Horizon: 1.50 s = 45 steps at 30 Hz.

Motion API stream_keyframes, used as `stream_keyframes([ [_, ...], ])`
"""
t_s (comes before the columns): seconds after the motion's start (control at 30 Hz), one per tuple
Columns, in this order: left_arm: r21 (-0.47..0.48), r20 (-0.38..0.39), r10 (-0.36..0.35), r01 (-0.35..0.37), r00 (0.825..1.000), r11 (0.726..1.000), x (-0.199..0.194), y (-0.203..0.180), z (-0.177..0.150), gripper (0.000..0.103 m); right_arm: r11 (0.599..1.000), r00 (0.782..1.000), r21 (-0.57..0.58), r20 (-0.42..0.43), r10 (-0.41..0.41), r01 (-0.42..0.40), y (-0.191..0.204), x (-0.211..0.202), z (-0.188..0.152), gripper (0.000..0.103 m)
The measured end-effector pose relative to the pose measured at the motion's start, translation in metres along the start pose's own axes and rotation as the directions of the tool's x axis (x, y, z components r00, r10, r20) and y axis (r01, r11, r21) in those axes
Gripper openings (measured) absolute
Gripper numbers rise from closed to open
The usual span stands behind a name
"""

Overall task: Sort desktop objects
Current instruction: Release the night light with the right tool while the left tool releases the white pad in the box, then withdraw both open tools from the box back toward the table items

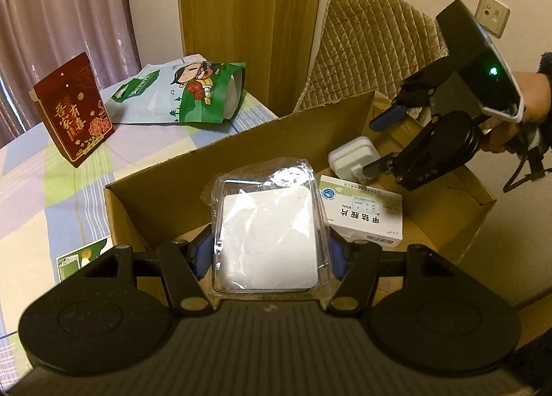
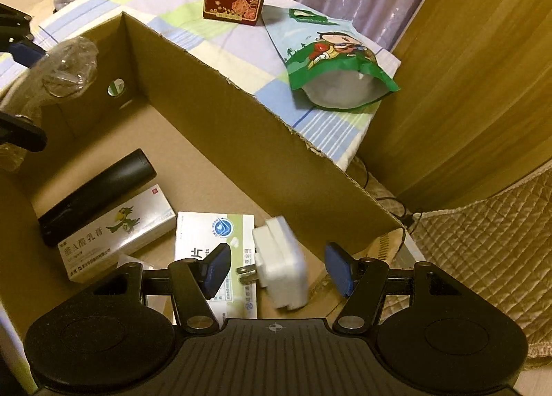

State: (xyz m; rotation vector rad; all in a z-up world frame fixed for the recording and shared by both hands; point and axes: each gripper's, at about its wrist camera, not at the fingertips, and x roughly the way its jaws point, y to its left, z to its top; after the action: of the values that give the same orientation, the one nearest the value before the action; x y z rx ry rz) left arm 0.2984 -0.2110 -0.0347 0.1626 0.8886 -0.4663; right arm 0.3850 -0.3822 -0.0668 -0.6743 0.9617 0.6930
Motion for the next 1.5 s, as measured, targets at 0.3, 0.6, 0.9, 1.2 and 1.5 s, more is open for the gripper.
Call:
stream_keyframes([
  [0.3, -0.001, -0.023, -0.012, 0.012, 1.000, 1.000, 0.015, -0.001, 0.004, 0.060, 0.999, 0.999, 0.015, -0.010, 0.032, -0.032, 0.006, -0.004, -0.007, 0.064],
  [0.6, 0.094, -0.093, -0.056, 0.065, 0.994, 0.993, 0.056, -0.004, 0.018, 0.060, 0.998, 0.999, 0.038, -0.009, 0.041, -0.040, 0.006, -0.006, -0.011, 0.064],
  [0.9, 0.386, -0.164, -0.033, 0.095, 0.986, 0.918, 0.107, -0.013, 0.031, 0.060, 0.998, 0.999, 0.025, -0.010, 0.052, -0.052, 0.007, -0.012, -0.016, 0.064],
  [1.2, 0.440, -0.162, -0.027, 0.097, 0.986, 0.893, 0.111, -0.019, 0.033, 0.060, 0.998, 0.998, 0.018, -0.004, 0.057, -0.057, 0.008, -0.019, -0.021, 0.064],
  [1.5, 0.466, -0.149, 0.006, 0.065, 0.989, 0.883, 0.103, -0.023, 0.034, 0.063, 0.996, 0.997, 0.033, -0.006, 0.080, -0.080, 0.011, -0.018, -0.022, 0.064],
])
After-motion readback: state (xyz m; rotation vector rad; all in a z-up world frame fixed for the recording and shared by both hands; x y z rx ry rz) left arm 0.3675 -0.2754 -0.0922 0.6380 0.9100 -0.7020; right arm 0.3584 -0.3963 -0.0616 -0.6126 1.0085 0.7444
